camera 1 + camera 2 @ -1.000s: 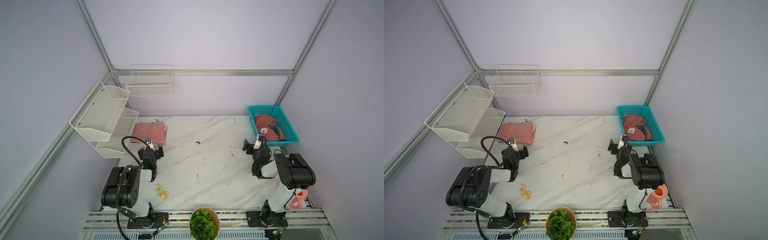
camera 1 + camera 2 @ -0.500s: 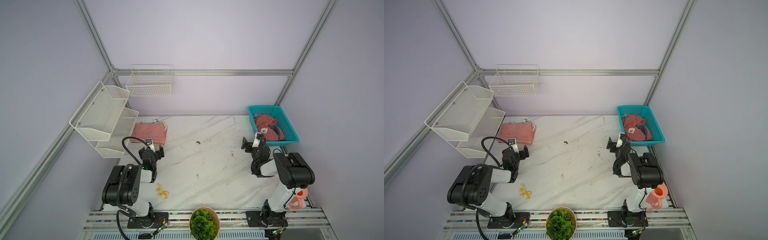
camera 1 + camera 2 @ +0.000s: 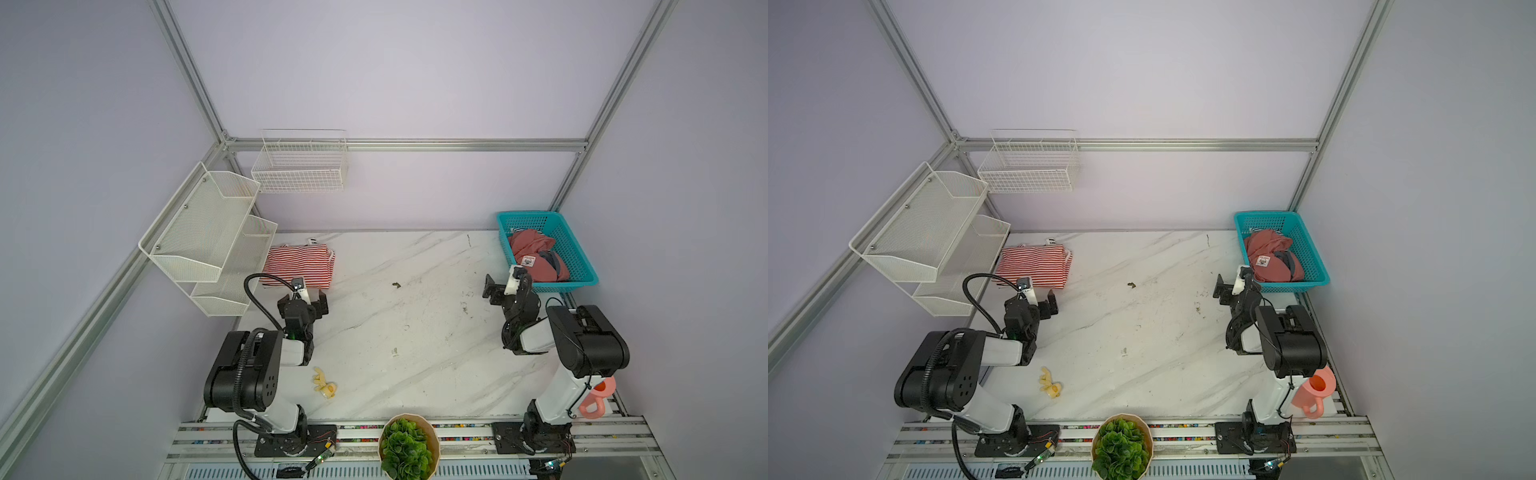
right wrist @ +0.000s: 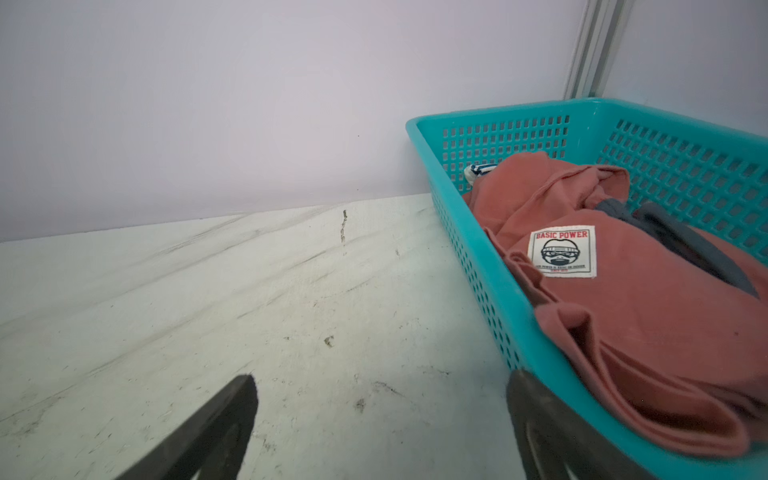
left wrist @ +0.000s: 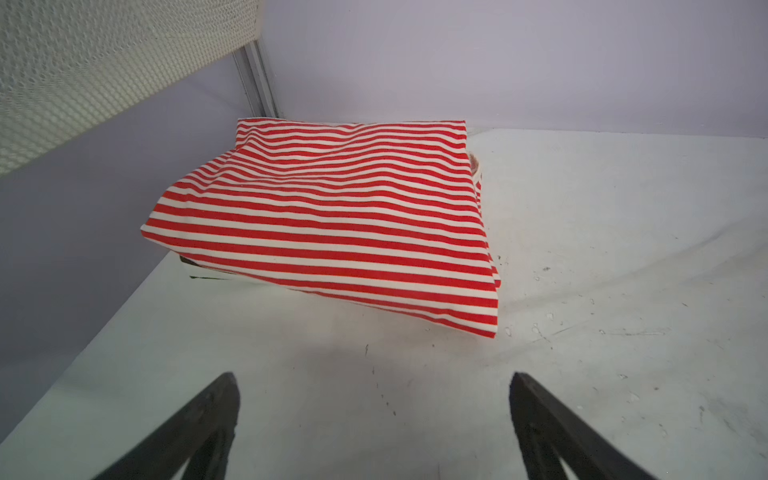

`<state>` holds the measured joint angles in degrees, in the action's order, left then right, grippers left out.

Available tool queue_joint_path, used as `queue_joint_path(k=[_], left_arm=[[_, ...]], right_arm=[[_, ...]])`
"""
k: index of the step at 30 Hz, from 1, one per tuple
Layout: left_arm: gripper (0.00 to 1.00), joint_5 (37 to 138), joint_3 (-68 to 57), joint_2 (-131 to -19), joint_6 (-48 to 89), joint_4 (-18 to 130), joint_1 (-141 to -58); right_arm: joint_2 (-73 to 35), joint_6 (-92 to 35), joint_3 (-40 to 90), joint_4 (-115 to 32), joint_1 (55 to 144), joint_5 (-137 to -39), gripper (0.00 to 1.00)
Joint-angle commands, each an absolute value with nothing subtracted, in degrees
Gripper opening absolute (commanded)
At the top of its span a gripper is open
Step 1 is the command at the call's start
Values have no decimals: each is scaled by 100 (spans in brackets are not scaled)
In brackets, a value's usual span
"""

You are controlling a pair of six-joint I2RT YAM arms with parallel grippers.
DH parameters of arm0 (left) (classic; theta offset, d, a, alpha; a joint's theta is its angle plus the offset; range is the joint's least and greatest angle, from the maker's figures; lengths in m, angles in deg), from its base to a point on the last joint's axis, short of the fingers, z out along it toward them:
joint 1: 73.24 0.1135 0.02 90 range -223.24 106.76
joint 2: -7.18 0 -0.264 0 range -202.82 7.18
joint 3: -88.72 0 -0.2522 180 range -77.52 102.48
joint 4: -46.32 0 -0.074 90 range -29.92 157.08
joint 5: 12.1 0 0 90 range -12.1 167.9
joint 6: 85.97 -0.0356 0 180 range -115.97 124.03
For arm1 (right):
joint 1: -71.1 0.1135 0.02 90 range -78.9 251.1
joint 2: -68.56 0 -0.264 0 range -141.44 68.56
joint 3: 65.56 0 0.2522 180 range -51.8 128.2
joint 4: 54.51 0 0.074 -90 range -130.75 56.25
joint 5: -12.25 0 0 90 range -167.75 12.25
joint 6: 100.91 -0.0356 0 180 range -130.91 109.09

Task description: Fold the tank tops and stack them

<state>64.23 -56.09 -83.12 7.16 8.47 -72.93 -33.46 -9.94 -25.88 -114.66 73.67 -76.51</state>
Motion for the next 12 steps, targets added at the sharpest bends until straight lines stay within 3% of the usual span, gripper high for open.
queue_joint_path(k=[1, 12], left_arm=[[100, 6431, -5625, -8265, 561, 517, -7289], [100, 6432, -5633, -8264, 561, 514, -7289]], right_arm=[[-3322, -834, -2524, -11652, 7382, -7538, 97], [-3327, -836, -2509, -11634, 7382, -7529, 97]])
